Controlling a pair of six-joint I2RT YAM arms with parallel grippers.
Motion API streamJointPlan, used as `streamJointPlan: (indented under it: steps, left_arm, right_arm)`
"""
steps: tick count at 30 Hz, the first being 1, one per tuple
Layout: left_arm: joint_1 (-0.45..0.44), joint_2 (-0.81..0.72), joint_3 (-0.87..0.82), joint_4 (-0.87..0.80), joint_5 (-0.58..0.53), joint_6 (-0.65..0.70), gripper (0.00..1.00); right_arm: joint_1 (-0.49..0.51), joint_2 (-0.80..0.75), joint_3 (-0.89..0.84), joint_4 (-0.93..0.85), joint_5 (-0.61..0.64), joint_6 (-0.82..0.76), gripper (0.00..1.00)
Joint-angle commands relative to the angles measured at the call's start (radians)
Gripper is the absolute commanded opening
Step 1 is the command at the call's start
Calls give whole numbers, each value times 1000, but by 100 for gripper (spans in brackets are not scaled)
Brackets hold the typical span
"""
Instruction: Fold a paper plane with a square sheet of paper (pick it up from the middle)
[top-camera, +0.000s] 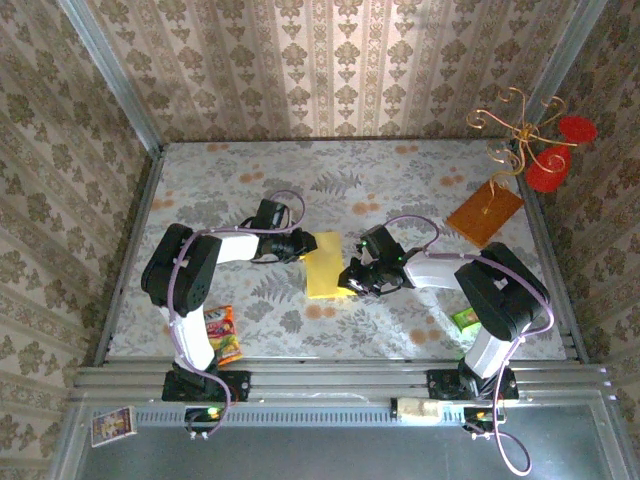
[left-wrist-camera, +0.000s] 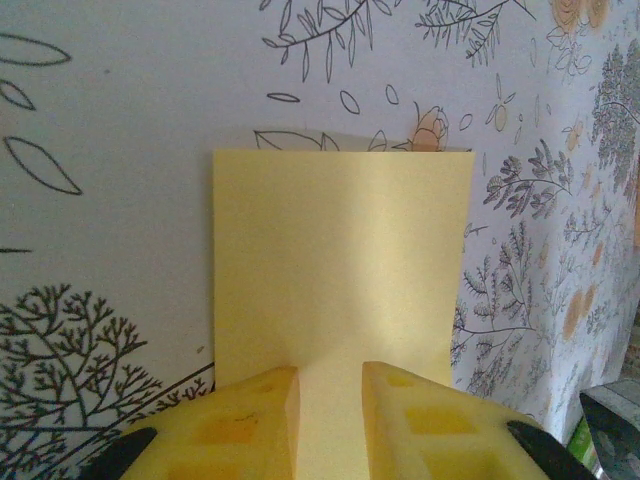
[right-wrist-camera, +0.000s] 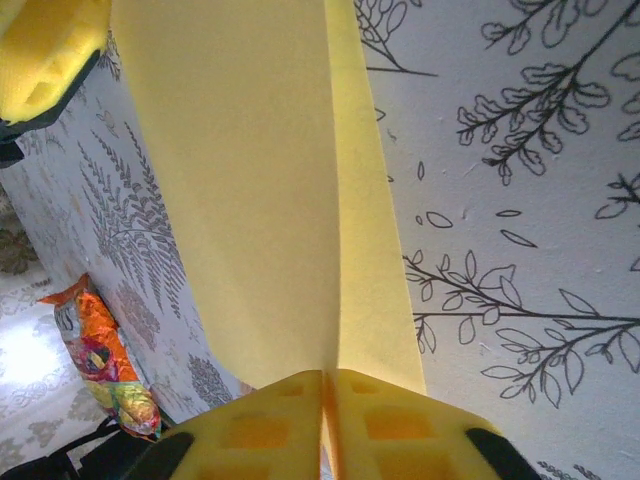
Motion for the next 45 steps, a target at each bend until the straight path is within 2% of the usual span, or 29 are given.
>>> streamJointPlan:
  steps: [1,9,24,45]
  left_arm:
    - [9,30,-28,-40,5,17,24]
    - [8,42,-32,-39,6,17,23]
    - [9,47,-33,-56,-11,22,11]
    - [8,48,-36,-68,-19,26,9]
  right_arm:
    - [4,-14,39,-20,1,-22,9]
    - [23,38,110,50,-40,-27,7]
    - [33,203,272,76,-24,-12,6]
    - [31,249,281,15,20,-26,5]
